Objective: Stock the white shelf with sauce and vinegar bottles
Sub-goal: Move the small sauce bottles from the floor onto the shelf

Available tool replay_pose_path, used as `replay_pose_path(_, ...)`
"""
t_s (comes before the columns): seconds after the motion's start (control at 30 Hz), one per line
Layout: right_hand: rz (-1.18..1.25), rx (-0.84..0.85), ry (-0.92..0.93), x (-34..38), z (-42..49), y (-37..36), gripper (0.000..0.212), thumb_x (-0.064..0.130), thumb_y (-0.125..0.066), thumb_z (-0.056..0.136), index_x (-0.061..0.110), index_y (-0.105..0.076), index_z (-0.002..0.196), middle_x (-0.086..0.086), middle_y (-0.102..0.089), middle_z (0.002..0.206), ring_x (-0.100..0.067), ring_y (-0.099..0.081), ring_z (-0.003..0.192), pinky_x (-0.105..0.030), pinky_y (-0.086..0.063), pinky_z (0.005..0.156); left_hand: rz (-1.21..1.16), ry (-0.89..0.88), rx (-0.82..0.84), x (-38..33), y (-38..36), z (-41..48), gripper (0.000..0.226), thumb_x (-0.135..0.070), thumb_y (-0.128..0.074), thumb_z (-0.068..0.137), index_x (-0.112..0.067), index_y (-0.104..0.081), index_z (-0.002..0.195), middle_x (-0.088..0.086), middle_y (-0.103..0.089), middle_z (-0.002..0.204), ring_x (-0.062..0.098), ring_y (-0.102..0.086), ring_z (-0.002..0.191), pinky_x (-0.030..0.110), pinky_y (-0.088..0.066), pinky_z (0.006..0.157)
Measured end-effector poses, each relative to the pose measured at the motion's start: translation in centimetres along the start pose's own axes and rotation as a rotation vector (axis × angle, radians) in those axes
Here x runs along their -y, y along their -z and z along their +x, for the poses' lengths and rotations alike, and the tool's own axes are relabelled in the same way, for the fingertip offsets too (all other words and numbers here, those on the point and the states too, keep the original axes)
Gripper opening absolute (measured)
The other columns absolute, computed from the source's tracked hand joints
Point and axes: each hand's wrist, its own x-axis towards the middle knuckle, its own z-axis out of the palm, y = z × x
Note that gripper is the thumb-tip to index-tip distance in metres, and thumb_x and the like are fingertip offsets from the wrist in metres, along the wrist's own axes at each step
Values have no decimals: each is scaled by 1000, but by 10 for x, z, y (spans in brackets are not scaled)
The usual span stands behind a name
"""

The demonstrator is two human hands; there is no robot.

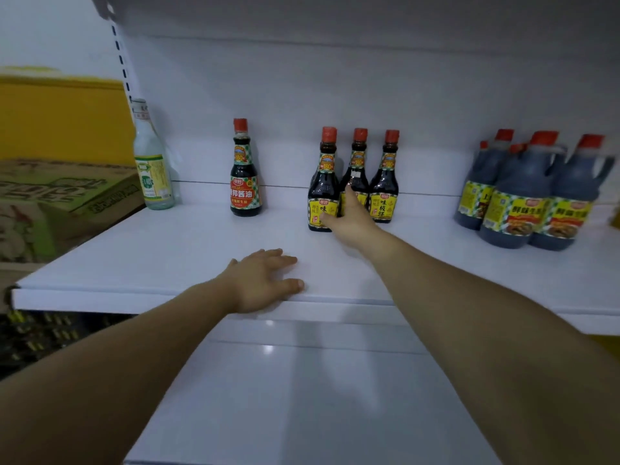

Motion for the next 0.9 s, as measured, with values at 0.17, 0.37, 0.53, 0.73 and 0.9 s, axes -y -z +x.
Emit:
replay_pose_path(0.17,-199,221,28,39,-66,19,78,41,-60,93,23,-17,155,-4,-21,160,-25,-29,143,-34,-31,110,13,25,-55,-4,27,-43,69,-62,-48,87,-36,-28,147,-4,-21,158,18,-17,145,47,-15,118)
replay_pose_path(0.37,-349,321,130,107,-141,11,74,48,-55,94,26,-18,155,-2,-21,160,-25,-29,143,-36,-29,111,57,78,-113,-1,52,-133,69,-58,-53,87,-36,-27,147,-4,-21,158,18,-14,146,43,-14,118)
replay_pose_path(0.53,-486,379,276,154,-196,-10,75,48,-54,95,23,-18,155,-1,-21,161,-24,-28,144,-32,-27,111,68,171,-174,17,67,-209,72,-60,-54,85,-36,-26,148,-3,-19,159,20,-11,147,46,-15,118)
replay_pose_path(0.73,-644,488,473,198,-250,-57,73,47,-52,95,22,-18,155,-2,-22,161,-25,-29,143,-32,-30,109,50,322,-208,39,73,-302,75,-58,-56,86,-31,-26,149,-2,-21,158,22,-23,143,46,-26,115)
replay_pose_path(0.9,-711,605,623,224,-288,-106,76,48,-53,95,20,-15,156,-4,-20,161,-28,-28,143,-35,-31,109,69,508,-196,53,65,-369,76,-58,-55,86,-32,-24,149,1,-23,157,26,-28,141,44,-31,111)
